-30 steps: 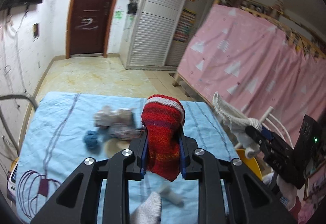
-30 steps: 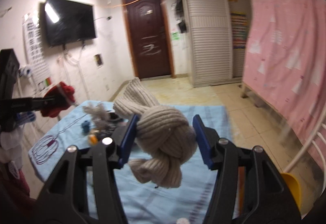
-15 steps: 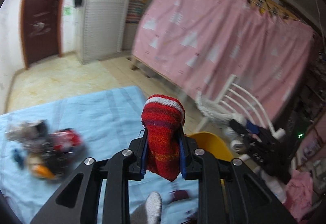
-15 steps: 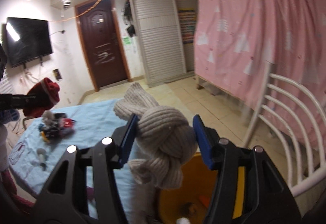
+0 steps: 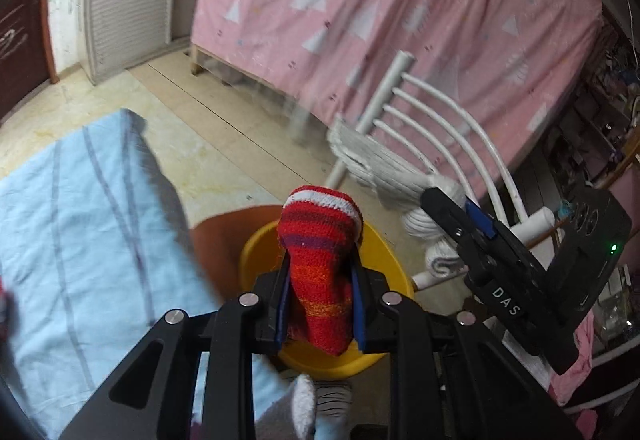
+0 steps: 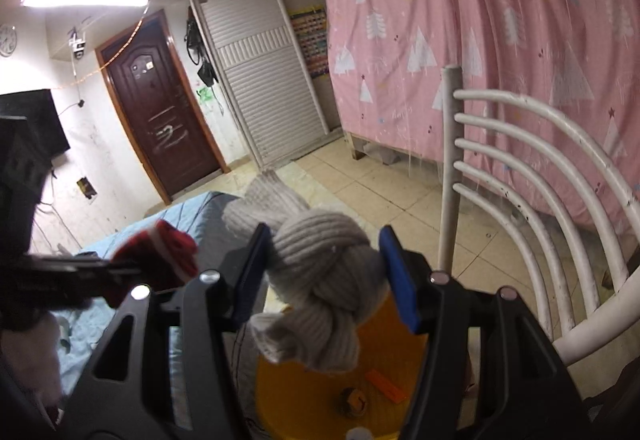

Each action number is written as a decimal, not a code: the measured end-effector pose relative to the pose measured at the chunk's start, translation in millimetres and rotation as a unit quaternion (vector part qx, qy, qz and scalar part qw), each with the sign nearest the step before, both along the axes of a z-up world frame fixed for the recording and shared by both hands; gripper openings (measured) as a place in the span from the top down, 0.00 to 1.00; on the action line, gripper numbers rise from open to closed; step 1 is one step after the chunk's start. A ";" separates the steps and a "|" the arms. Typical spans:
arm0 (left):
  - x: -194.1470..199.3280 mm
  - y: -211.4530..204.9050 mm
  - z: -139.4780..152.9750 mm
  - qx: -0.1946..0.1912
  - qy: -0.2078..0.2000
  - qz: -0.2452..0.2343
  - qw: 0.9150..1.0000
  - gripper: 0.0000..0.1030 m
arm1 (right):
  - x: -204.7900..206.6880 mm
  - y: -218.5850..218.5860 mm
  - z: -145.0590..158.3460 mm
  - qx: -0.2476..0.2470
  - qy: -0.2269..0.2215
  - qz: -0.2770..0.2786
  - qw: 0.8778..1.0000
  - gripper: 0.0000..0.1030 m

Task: Collect trash
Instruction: 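Open both grippers to drop the hat and knit into the bucket, then move both open grippers back to the pile on the bed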

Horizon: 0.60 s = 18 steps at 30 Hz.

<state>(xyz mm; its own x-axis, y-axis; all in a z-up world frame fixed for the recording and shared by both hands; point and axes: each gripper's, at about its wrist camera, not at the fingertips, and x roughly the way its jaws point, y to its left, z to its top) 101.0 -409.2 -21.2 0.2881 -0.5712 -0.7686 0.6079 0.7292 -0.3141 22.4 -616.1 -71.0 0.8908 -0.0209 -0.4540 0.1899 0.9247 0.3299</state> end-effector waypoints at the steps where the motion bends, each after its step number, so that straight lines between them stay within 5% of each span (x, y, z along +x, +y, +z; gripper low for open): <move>1: 0.2 -6.4 -4.3 -0.001 0.012 -0.008 1.000 0.76 | 0.6 -2.7 -2.2 0.006 0.001 -0.001 1.000 0.46; 3: 2.3 -12.4 -7.7 -0.004 0.022 -0.014 1.000 0.44 | 1.0 -2.4 -2.5 0.011 0.003 -0.003 1.000 0.46; 5: 2.9 -17.3 -9.8 -0.008 0.024 -0.017 1.000 0.28 | -0.4 -5.1 -4.8 0.015 0.003 -0.007 1.000 0.46; 18: 3.0 22.1 12.3 -0.026 0.005 0.020 0.999 0.26 | 13.9 16.9 -14.0 0.015 0.026 0.020 0.999 0.46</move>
